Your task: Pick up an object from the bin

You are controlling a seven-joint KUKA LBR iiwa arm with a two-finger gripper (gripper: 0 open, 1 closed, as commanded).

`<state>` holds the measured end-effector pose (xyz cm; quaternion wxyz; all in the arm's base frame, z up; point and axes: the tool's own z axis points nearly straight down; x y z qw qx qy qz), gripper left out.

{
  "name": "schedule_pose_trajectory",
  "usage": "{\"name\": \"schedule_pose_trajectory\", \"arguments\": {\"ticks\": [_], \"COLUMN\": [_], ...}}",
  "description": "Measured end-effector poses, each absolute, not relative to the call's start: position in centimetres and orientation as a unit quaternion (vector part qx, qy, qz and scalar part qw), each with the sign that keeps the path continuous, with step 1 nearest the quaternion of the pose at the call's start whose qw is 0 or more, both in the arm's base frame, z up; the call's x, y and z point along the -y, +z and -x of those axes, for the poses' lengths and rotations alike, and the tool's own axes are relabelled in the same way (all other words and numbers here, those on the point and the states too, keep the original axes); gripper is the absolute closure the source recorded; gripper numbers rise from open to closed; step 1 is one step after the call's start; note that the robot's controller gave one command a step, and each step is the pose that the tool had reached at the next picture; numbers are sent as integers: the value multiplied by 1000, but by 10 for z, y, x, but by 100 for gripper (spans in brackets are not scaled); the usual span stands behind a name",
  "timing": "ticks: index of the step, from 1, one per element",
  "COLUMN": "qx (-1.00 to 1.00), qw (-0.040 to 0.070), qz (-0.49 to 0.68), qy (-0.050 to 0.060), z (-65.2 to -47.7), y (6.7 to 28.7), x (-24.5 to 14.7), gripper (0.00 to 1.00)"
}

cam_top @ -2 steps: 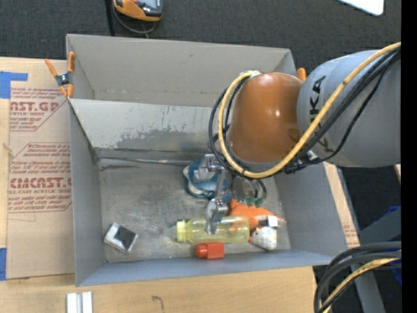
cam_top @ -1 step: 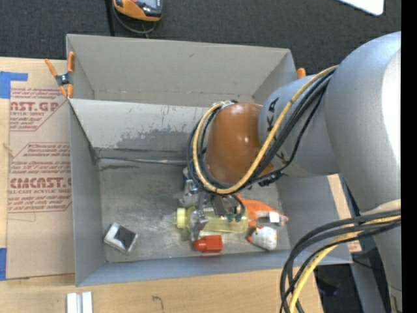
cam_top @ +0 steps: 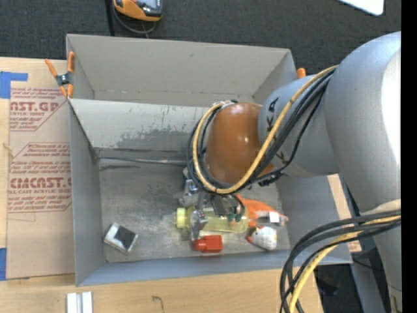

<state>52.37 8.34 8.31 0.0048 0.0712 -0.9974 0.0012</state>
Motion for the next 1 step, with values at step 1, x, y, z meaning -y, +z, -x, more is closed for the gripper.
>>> {"name": "schedule_pose_trajectory", "arguments": {"ticks": [1], "qx": [982], "qw": [-2], "qz": [-187], "qy": [0], "z": [-503], "y": [213], "x": [-65], "gripper": [100]}}
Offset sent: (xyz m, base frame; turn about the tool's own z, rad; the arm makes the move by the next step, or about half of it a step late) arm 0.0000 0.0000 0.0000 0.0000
